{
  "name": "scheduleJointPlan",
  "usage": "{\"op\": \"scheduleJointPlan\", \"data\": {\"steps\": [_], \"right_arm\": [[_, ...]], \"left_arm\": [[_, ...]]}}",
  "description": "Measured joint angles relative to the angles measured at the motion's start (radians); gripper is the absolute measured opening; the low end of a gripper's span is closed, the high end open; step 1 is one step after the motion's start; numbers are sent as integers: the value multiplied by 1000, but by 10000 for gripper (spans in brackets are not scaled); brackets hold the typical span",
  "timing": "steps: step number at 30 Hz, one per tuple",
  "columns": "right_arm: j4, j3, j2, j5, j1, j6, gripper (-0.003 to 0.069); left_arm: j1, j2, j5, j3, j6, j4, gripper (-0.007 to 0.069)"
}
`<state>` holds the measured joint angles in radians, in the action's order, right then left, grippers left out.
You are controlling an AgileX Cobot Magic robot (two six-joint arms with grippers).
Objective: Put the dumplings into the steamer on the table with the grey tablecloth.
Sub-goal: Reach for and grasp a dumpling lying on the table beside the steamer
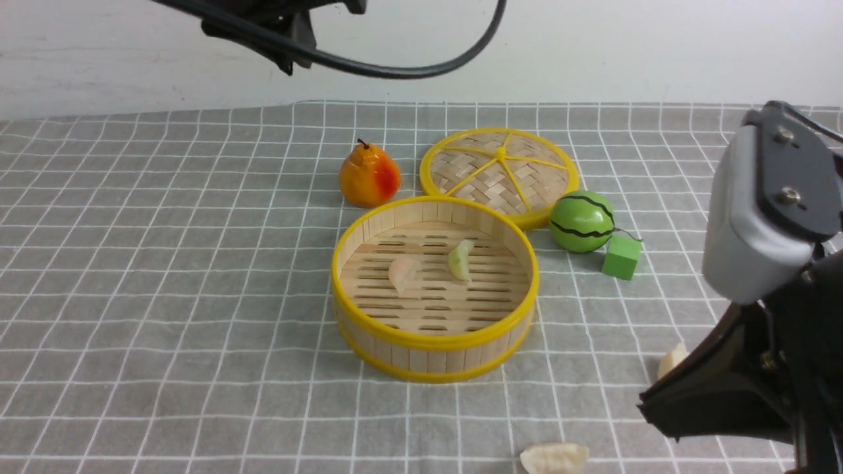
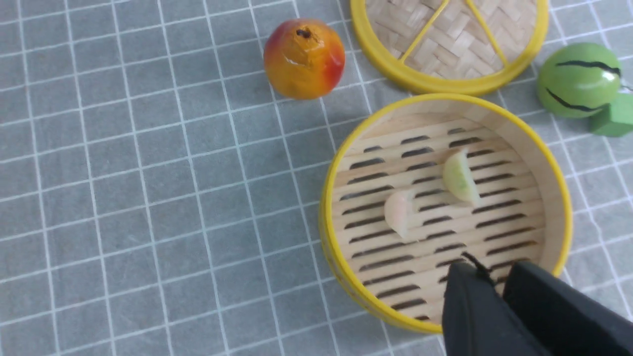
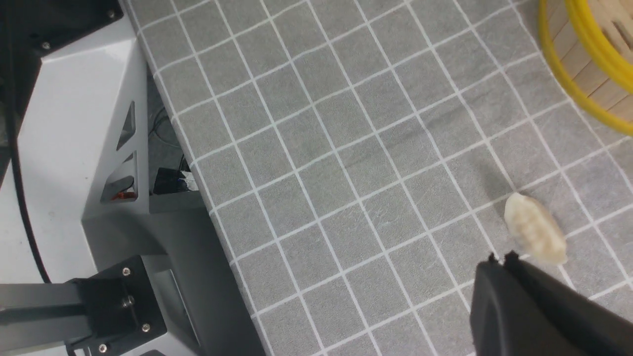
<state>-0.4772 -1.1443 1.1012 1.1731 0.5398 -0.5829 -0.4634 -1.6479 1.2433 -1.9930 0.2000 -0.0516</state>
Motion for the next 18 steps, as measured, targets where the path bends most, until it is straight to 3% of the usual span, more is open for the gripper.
{"op": "scheduleJointPlan", "data": {"steps": [4, 18], "right_arm": [[13, -3, 23, 8, 0, -2, -21], [131, -4, 214, -5, 0, -54, 6]], "left_arm": [[0, 147, 0, 177, -42, 52, -14], [0, 660, -49, 942, -88, 100, -14]]}}
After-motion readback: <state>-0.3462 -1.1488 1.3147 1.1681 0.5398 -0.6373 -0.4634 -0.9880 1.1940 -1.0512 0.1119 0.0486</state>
